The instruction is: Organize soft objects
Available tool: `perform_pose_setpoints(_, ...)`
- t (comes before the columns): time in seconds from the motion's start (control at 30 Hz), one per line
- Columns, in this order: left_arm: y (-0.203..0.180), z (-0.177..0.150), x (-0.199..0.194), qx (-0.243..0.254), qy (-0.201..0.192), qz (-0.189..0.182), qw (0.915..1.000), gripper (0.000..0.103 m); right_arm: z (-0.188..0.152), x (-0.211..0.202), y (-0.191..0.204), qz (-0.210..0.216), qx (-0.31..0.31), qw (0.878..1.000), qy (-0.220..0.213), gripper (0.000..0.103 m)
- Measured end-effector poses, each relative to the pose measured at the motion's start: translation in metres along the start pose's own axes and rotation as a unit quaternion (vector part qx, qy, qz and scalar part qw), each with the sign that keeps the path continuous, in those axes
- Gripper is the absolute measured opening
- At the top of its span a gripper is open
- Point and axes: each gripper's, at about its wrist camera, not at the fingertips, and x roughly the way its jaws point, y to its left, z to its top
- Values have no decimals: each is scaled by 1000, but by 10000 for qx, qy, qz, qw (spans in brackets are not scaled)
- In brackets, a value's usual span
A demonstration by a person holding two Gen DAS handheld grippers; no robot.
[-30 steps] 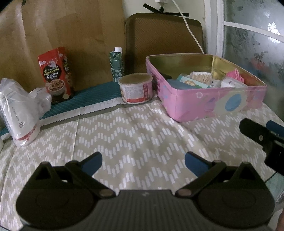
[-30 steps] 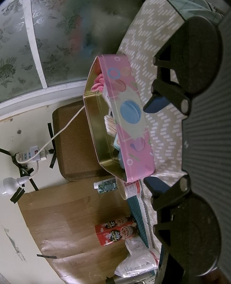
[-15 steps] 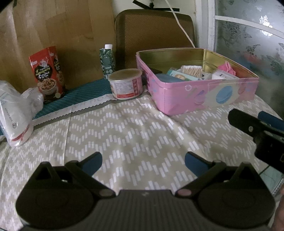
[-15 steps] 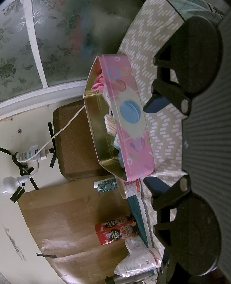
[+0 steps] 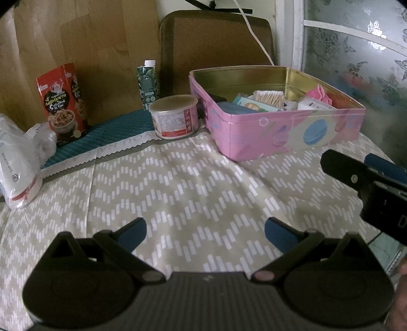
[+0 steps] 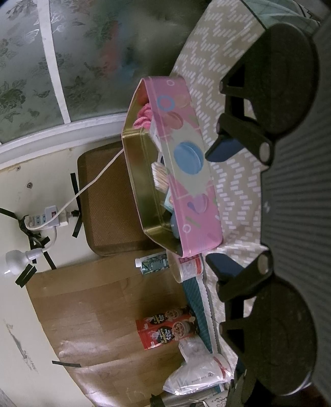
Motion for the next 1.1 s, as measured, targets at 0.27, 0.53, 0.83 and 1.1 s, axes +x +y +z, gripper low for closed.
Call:
perform_pose_setpoints(0.27, 2, 0, 1, -49, 63, -119, 9999, 103, 0, 0, 1, -8, 2, 10000, -3, 81)
perform_pose_setpoints(0.53, 3, -1, 2, -108, 107, -201, 9997, 103, 0, 0, 0, 2, 1, 10000, 4, 81)
perform_pose_setpoints(0.83, 3, -2, 2, -133, 150, -229, 9995, 103, 0, 0, 0, 3, 1, 10000, 5, 81)
perform_pose_setpoints(1.1, 2, -3, 3, -149, 188, -275, 9993, 103, 0, 0, 0, 6, -3, 10000, 9, 81)
